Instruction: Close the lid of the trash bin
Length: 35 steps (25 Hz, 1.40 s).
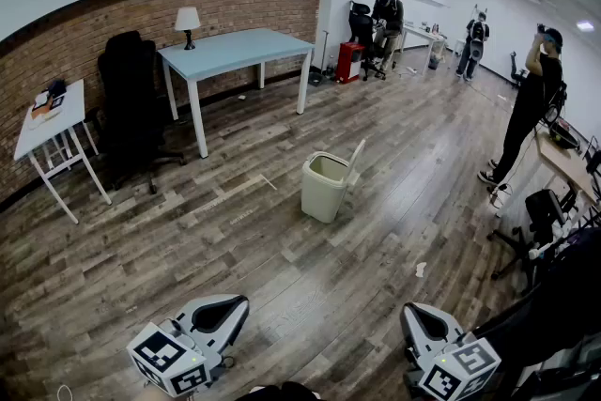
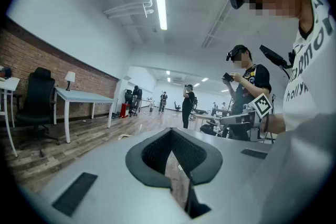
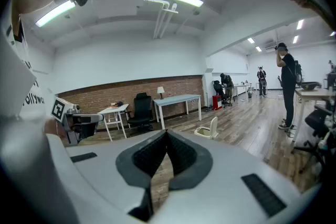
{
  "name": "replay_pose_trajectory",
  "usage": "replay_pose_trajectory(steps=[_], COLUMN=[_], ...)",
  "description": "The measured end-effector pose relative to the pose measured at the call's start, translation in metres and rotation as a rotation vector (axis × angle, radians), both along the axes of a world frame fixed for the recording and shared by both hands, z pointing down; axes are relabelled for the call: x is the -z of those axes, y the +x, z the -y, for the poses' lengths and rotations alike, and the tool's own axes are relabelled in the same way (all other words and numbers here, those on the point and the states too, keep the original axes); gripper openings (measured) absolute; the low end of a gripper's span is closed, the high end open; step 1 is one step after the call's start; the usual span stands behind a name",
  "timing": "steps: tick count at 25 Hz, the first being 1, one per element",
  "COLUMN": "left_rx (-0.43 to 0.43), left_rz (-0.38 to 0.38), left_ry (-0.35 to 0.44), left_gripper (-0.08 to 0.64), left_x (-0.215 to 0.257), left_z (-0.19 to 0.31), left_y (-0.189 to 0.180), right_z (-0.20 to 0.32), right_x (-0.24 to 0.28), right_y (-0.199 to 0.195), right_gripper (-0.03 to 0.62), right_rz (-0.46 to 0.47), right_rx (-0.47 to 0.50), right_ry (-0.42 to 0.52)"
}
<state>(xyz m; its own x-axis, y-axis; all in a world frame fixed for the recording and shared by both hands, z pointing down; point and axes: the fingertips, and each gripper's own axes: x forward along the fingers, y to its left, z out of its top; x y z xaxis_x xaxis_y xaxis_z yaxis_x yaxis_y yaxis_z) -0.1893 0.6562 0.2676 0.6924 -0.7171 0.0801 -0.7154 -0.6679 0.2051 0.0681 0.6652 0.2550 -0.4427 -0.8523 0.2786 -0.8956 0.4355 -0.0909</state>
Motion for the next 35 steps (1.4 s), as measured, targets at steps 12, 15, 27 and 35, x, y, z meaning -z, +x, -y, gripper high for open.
replay_pose_trajectory(steps=[12,15,27,35], left_rx=[-0.009,-0.018,-0.053,-0.022], left_rz=[-0.004,-0.006,-0.039,-0.040], left_ry=[0.011,0.011,-0.001,0.001], left_gripper=[0.006,0.006,0.006,0.006], left_x=[0.000,0.000,-0.012,-0.015], left_z=[0.002,0.006,0.025,0.062], left_y=[-0.018,-0.024,-0.045,-0.058], right_z=[-0.003,0.000,0.018,0.068], right_x=[-0.004,-0.004,-0.018,-0.015], right_y=[-0.021,-0.030,-0.077,-0.093], right_gripper=[0.009,0.009,0.009,0.009], right_rz=[0.013,0.034,0.016,-0.025], right_rx=[0.007,0.005,0.013,0.066], right_ry=[-0.024,-0.018,-0.020,-0.022])
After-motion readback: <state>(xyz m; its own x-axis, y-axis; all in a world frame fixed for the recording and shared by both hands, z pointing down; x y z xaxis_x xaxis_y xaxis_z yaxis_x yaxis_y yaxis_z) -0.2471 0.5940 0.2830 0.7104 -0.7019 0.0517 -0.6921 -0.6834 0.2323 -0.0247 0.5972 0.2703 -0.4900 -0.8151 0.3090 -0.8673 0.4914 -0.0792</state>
